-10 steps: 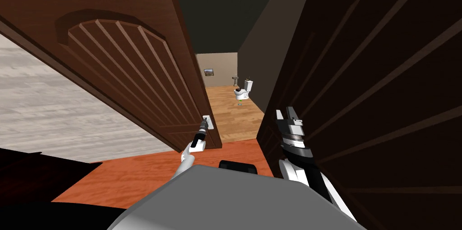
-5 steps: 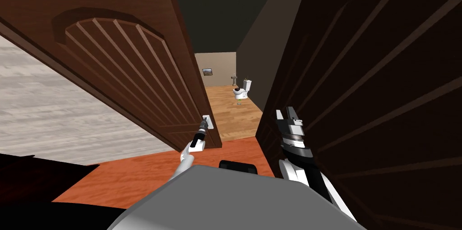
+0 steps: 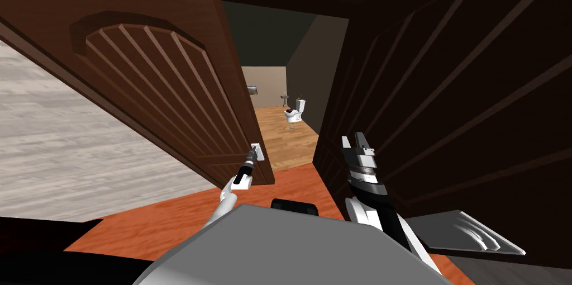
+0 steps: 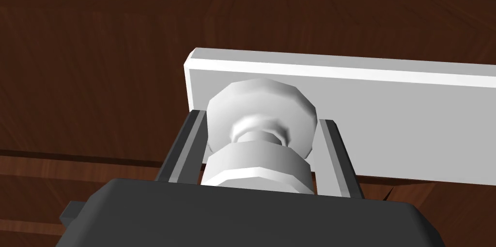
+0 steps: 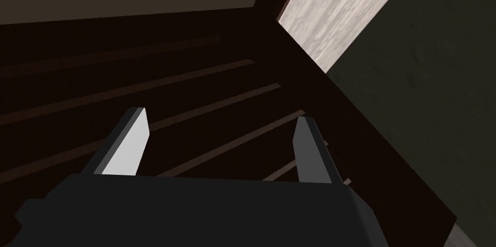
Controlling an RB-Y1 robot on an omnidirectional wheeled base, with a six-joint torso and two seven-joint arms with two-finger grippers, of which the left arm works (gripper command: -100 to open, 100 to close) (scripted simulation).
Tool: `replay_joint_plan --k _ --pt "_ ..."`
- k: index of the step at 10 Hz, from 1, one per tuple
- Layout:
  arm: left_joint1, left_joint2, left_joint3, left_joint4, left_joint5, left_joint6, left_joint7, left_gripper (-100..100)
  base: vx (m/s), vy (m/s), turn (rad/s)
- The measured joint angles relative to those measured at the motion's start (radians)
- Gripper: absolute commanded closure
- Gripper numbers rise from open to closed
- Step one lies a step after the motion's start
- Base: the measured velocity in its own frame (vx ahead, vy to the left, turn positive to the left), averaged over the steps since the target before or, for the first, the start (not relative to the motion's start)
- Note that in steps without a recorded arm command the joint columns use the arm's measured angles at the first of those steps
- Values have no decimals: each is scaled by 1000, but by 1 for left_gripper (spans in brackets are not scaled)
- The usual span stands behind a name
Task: Pull the door open
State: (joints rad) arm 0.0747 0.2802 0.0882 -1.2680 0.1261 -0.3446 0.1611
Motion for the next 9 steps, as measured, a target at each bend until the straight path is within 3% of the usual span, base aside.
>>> replay_joint_plan --k 4,5,9 --pt "14 53 -47 -7 8 -14 49 100 -214 87 -157" --pt "17 52 -52 -6 8 -13 51 100 -134 46 -98" --pt "44 90 -83 -28 12 -35 84 100 -230 92 -150"
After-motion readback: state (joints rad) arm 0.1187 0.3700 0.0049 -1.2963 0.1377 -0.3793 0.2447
